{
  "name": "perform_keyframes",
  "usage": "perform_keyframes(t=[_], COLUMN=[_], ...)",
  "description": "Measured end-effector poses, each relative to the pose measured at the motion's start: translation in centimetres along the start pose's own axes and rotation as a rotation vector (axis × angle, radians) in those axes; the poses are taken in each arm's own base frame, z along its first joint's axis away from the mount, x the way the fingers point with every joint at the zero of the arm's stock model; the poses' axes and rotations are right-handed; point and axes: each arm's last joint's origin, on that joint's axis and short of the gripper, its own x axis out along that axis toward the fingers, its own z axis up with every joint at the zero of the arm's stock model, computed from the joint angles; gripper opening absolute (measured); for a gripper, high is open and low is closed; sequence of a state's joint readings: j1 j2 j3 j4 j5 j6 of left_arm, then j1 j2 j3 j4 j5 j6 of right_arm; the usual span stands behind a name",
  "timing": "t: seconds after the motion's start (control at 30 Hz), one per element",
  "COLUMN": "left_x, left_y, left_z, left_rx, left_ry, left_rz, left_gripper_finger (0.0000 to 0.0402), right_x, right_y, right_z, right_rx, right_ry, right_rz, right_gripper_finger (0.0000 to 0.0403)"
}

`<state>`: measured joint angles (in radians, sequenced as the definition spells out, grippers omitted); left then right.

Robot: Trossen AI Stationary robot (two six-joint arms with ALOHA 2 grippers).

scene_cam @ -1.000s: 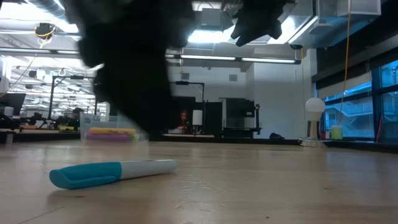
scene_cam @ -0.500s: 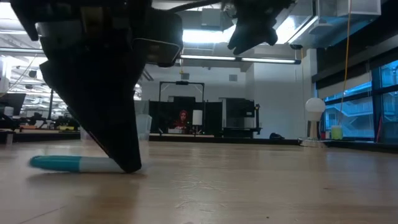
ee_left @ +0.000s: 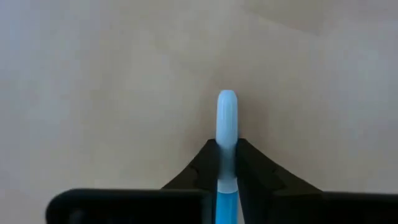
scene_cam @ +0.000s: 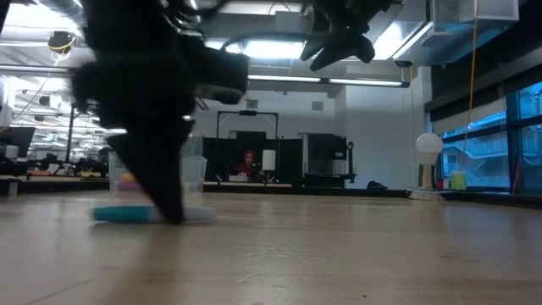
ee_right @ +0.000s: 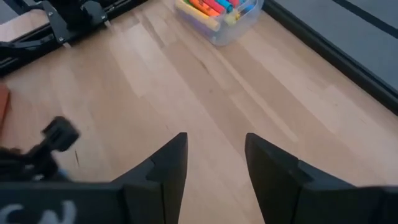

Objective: Pick & Place Markers
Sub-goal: Put the bottom center pitch blue pen into the orange bin

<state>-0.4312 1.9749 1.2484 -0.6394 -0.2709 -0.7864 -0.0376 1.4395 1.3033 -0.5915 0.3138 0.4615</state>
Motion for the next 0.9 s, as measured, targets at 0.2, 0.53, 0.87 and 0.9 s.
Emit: perform_keyframes(t=[0.2, 0.53, 0.87, 0.9], left_x=[-2.6, -12.2, -17.8, -18.0], left_y=[4.3, 10.4, 7.2, 6.5], left_z=[3.5, 2.3, -5.3, -6.1], left_rx=[-0.062, -0.174, -0.204, -0.183], left_ry=[-0.096, -0.123, 0.057, 0.084], left_rz=[0.053, 0.149, -0.023, -0.051], left_gripper_finger=[0.0047, 0.0035, 0.0038, 0.0042], right_x=[0.0, 0.8, 4.0, 4.3], right_y=[0.0, -1.0, 0.0, 0.2], right_z=[-0.1, 0.2, -1.5, -1.7], right_rx=[-0.002, 0.015, -0.027, -0.049], right_ry=[0.003, 0.013, 0.202, 0.21], right_rz=[-0.008, -0.042, 0.071, 0.074], right_gripper_finger=[0.0161, 0.0161, 0.0161, 0.0161])
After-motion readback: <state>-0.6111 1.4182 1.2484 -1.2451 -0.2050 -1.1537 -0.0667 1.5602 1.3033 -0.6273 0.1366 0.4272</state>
